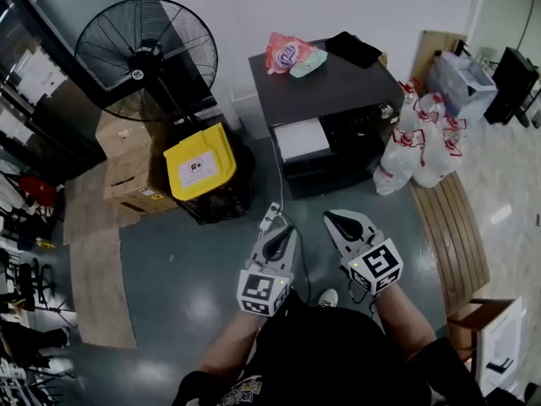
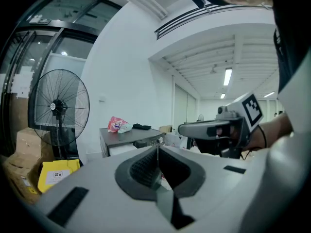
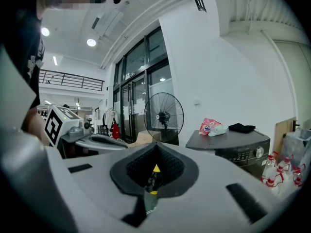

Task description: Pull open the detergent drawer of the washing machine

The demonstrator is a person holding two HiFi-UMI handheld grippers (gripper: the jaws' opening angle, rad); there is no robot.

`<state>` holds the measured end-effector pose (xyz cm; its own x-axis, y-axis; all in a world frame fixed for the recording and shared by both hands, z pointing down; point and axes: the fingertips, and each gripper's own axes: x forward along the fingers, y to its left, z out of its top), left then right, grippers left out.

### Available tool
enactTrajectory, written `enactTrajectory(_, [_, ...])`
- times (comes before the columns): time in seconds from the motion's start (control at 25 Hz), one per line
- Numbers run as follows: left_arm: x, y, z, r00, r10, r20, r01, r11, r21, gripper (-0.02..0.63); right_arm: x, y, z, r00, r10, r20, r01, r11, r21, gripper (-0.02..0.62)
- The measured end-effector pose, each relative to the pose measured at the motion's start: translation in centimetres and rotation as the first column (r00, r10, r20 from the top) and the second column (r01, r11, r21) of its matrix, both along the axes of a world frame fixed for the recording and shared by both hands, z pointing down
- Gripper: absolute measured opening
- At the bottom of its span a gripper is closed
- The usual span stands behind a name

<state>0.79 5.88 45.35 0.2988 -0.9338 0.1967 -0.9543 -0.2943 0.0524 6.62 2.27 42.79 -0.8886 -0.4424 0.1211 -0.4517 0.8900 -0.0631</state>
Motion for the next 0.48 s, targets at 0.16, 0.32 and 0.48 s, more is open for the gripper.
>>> enactTrajectory(0.16, [-0.04,-0.22,-0.03,1.0,-0.001,0.006,0.001,1.0,0.0,0.012,-0.13,-0.22,0.15,1.0,-0.004,-0.002,0.004,1.0,-0.002,0.003])
enactTrajectory(0.32, [-0.13,-0.14,-0.2,1.0,-0.004,0.003,0.004,1.0,-0.001,0.012,-0.3,-0.07,-0.18,1.0,-0.011,-0.003,0.011,1.0,-0.003,0.002])
enactTrajectory(0.48, [-0.18,-0.07,-0.01,1.0,-0.008,0.001,0.008,1.0,0.0,0.012,-0.23,-0.04,0.15,1.0,-0.007,0.001,0.007,1.0,-0.003,0.003])
